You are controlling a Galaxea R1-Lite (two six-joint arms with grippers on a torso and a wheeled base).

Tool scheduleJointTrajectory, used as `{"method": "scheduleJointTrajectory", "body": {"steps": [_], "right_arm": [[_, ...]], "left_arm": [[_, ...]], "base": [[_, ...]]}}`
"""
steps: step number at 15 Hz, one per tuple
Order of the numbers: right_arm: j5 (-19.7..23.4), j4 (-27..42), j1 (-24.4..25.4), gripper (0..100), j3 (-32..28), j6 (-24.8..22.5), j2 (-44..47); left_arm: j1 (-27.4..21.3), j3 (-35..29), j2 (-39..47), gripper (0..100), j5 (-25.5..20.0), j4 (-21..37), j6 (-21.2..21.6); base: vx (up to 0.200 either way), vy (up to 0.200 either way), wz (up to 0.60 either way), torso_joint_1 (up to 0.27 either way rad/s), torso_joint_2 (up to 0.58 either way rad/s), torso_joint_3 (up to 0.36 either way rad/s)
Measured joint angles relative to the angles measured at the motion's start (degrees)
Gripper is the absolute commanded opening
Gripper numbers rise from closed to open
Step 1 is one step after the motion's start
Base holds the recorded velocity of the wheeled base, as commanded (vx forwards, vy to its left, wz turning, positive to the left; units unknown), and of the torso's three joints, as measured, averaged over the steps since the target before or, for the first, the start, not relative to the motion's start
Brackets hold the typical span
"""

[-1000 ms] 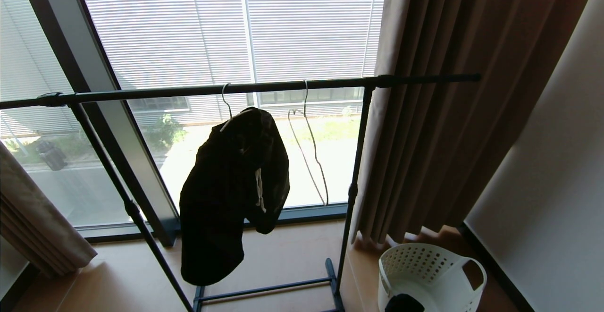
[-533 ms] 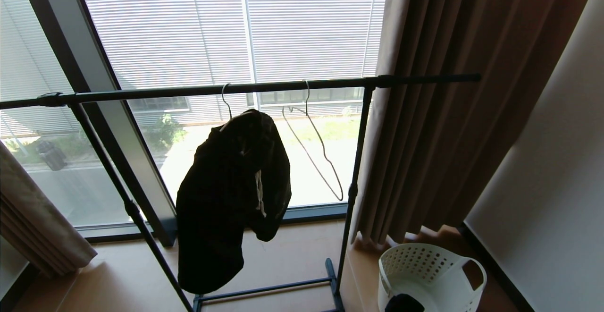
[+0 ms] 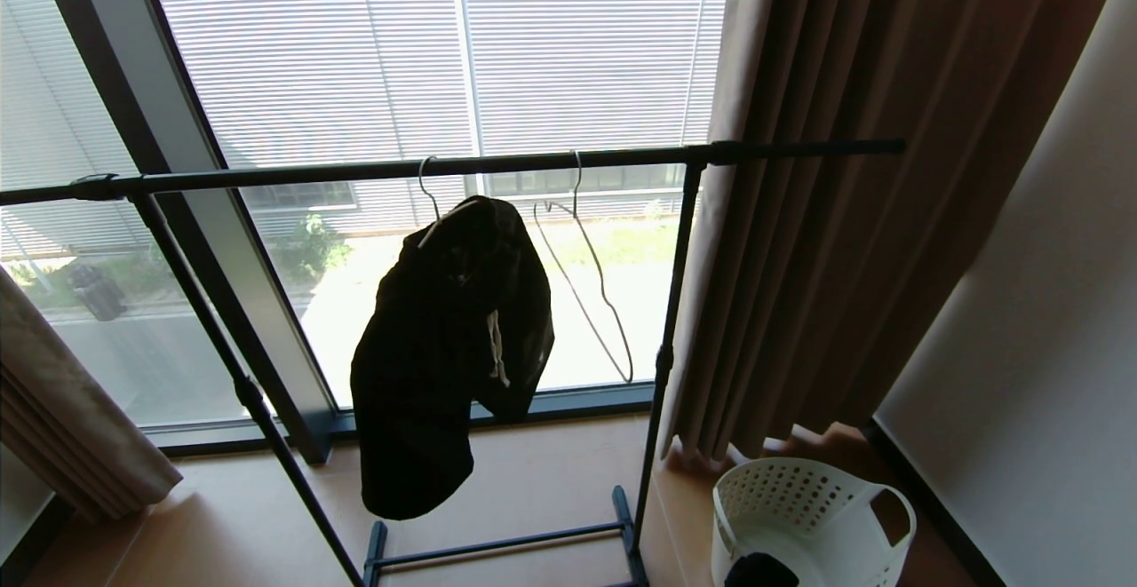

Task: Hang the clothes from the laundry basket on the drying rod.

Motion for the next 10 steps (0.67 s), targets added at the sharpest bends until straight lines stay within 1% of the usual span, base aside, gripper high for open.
{"method": "scheduleJointTrajectory", "body": {"steps": [2,10], "right_arm": [[0.05,0.0,0.0,100,-0.02,-0.04,0.0],[0.1,0.0,0.0,100,-0.02,-0.06,0.0]], "left_arm": [[-0.02,0.0,-0.02,100,-0.07,0.0,-0.13],[-0.05,0.0,0.04,100,0.0,0.0,-0.13]], "base": [[0.0,0.0,0.0,-0.016,0.03,0.03],[0.0,0.0,0.0,-0.142,0.35,0.194]]}}
